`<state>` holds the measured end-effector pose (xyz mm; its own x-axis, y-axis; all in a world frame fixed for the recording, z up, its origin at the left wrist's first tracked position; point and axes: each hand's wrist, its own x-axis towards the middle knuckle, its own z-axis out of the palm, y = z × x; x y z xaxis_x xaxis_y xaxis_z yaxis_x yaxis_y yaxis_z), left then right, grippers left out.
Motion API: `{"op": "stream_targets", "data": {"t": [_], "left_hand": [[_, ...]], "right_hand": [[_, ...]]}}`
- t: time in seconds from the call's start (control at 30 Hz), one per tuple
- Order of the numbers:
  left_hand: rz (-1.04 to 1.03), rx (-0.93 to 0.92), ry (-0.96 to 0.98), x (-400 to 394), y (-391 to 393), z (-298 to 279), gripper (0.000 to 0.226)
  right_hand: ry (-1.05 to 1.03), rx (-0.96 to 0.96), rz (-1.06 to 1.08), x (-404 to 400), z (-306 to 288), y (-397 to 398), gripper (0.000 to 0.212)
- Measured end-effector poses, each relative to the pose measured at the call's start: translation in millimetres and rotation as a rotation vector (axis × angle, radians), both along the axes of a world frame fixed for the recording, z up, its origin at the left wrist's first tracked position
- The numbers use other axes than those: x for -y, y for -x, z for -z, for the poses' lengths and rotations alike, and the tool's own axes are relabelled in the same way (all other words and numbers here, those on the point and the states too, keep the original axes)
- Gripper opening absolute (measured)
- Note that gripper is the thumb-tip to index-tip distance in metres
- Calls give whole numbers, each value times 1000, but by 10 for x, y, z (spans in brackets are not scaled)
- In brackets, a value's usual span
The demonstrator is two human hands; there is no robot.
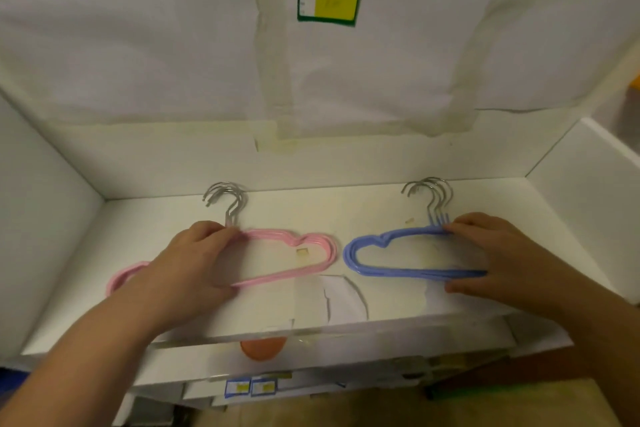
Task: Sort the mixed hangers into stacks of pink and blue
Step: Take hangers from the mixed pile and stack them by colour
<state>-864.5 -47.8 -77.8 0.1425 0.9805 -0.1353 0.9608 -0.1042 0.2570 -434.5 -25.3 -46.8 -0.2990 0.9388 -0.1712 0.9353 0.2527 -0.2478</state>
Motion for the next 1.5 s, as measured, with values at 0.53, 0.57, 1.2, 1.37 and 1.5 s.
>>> {"op": "stream_targets", "data": {"t": [0.53, 0.57, 1.2, 1.37, 1.5], "left_hand": [[34, 73, -124, 106, -425, -136, 82], [51, 79, -125, 90, -472, -155, 82], [255, 185, -333, 460, -2303, -842, 70], [332, 231, -345, 882, -3214, -899, 68], [407, 270, -373, 1240, -3944, -904, 63]], "right_hand": [[34, 12, -49, -148, 106, -128, 84], [23, 18, -48, -132, 103, -120, 84], [-416, -203, 311, 1235, -590, -1184, 56], [-426, -183, 385, 1960, -673, -1967, 55], [-418, -166, 443, 2487, -758, -2611, 53]]}}
